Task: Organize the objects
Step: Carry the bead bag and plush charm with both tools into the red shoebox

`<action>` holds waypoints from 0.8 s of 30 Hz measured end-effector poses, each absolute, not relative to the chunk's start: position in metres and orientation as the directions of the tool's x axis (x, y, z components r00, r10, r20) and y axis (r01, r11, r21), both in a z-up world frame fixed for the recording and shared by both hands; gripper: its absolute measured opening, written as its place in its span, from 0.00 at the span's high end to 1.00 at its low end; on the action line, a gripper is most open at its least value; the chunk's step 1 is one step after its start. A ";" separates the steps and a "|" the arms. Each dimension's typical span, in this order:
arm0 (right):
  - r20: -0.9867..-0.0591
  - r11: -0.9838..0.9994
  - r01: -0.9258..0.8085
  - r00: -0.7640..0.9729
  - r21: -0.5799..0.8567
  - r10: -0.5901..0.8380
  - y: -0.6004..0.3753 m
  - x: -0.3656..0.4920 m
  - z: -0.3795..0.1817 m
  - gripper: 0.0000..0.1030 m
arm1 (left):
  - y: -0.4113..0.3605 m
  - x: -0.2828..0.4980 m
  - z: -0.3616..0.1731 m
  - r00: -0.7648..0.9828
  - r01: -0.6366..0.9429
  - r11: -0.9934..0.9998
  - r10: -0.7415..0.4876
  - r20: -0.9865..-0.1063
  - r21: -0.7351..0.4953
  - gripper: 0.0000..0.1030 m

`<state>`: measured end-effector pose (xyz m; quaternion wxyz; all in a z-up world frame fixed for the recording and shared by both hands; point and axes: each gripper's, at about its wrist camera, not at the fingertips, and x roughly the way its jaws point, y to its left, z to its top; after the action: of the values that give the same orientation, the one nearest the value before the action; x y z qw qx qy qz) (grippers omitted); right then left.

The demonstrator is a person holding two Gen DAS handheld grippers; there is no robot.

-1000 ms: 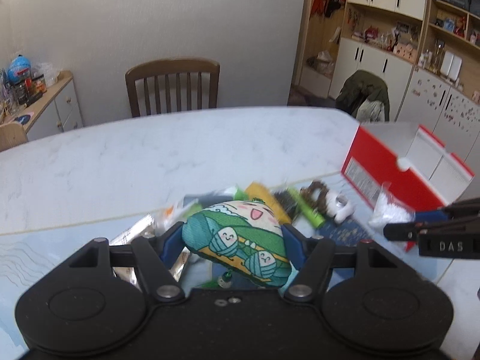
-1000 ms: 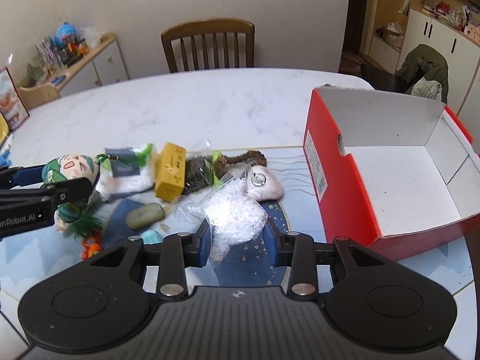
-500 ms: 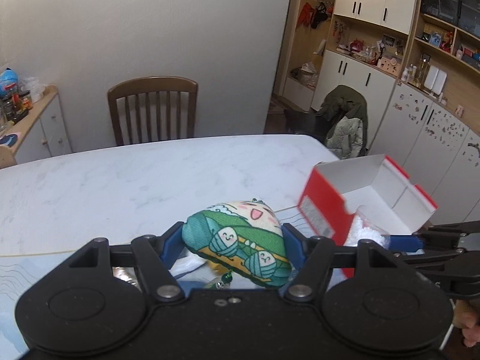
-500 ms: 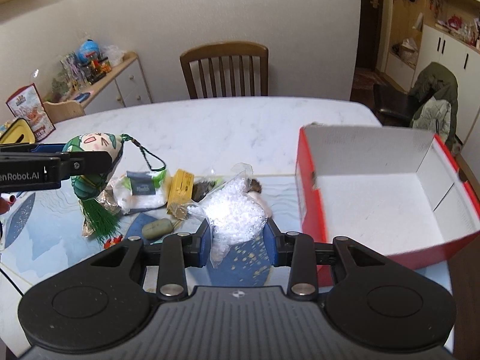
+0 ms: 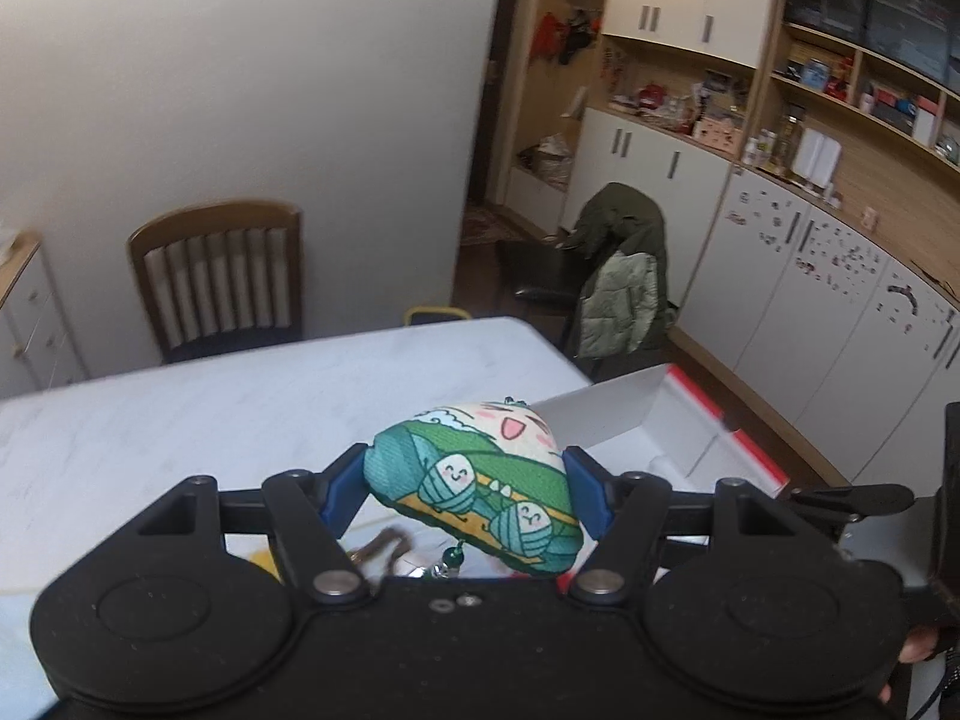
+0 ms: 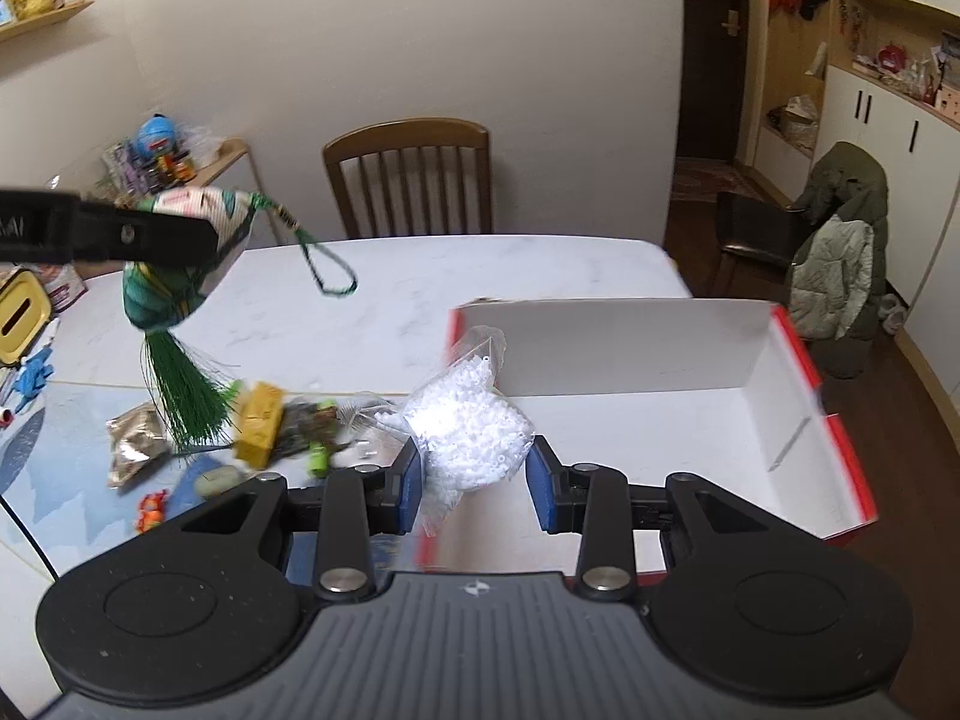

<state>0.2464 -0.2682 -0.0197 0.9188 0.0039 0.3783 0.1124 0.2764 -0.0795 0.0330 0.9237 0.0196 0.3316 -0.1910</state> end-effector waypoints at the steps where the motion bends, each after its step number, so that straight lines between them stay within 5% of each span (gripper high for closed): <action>1: -0.695 0.976 -0.202 0.689 0.088 0.205 -0.276 0.248 -0.020 0.66 | -0.091 0.280 0.033 0.706 0.375 0.923 -0.345 -0.619 -0.087 0.35; 9: -0.711 0.984 -0.170 0.686 0.050 0.155 -0.338 0.269 -0.027 0.66 | -0.167 0.314 0.017 0.660 0.405 0.904 -0.391 -0.641 -0.134 0.35; 24: -0.811 0.981 -0.193 0.575 -0.013 0.103 -0.393 0.326 -0.091 0.66 | -0.270 0.370 -0.056 0.592 0.468 0.883 -0.347 -0.727 -0.040 0.35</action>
<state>0.3259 -0.3928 -0.0908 0.8861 -0.0500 0.4531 0.0836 0.3703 -0.2698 -0.0556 0.8887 0.0777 0.3892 -0.2295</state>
